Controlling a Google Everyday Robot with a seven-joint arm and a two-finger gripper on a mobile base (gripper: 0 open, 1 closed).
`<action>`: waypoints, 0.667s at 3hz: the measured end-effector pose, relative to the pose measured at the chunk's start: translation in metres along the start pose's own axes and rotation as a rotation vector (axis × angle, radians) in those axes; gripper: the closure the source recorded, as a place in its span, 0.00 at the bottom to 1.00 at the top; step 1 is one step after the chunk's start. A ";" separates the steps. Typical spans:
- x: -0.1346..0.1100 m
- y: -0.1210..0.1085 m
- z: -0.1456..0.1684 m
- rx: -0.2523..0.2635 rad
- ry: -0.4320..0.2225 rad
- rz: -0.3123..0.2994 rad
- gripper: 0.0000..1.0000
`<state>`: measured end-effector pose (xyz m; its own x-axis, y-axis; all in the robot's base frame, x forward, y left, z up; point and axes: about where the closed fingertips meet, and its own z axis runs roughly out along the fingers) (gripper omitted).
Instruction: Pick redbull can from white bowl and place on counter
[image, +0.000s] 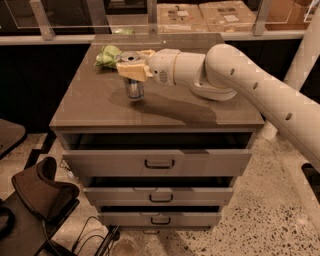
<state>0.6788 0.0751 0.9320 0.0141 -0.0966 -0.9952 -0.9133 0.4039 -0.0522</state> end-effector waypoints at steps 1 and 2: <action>0.011 -0.004 0.009 -0.005 -0.001 0.023 1.00; 0.016 -0.005 0.014 -0.016 -0.020 0.033 1.00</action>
Offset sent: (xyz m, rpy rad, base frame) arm 0.0152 0.0076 -0.0228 0.0584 0.0217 0.0197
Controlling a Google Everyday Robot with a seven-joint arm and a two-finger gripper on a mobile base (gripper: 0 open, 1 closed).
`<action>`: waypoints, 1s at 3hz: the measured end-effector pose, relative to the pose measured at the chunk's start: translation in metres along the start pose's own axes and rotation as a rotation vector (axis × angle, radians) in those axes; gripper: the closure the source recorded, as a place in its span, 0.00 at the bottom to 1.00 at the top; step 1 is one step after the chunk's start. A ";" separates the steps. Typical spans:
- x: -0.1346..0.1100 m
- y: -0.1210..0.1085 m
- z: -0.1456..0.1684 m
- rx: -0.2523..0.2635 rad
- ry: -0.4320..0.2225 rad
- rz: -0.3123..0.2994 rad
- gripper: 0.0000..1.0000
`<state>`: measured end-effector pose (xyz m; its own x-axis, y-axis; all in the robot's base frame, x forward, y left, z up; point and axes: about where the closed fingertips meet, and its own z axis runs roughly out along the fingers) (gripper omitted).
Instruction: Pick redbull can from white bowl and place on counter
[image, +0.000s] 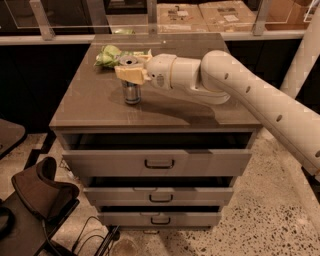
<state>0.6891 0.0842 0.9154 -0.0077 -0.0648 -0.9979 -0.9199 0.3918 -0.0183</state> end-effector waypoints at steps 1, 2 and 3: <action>0.000 0.002 0.002 -0.004 0.000 0.000 0.83; -0.001 0.003 0.004 -0.008 -0.001 0.000 0.60; -0.001 0.005 0.006 -0.013 -0.001 -0.001 0.36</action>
Offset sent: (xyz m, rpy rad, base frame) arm -0.0006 0.0022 -0.0001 0.0003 0.0001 0.0035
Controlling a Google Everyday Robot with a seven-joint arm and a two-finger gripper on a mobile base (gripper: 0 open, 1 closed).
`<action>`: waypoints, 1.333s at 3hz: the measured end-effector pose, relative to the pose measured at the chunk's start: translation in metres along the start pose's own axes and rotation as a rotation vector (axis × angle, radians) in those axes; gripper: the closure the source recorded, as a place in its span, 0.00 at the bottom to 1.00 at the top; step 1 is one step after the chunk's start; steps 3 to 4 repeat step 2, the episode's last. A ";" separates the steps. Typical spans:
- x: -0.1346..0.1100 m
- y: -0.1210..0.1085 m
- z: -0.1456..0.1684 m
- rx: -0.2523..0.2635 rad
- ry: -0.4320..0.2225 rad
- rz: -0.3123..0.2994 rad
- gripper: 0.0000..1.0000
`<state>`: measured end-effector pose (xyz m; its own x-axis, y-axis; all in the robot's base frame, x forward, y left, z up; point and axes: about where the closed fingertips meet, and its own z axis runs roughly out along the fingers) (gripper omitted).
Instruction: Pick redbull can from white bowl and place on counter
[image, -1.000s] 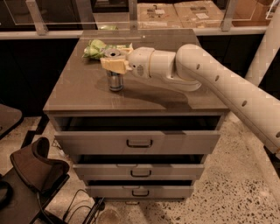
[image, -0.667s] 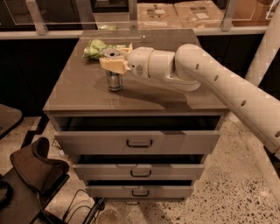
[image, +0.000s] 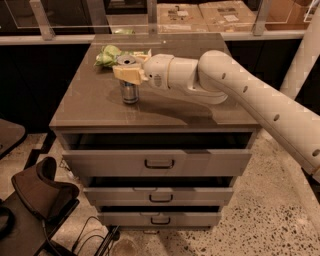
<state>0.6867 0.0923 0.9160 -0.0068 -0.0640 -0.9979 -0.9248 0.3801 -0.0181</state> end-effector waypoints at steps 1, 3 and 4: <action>0.000 0.002 0.002 -0.004 0.000 0.000 0.13; -0.001 0.004 0.004 -0.009 -0.001 0.000 0.00; -0.001 0.004 0.004 -0.009 -0.001 0.000 0.00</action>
Offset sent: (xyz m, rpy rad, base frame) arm -0.0008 0.0027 0.0002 0.0003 -0.0001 0.0042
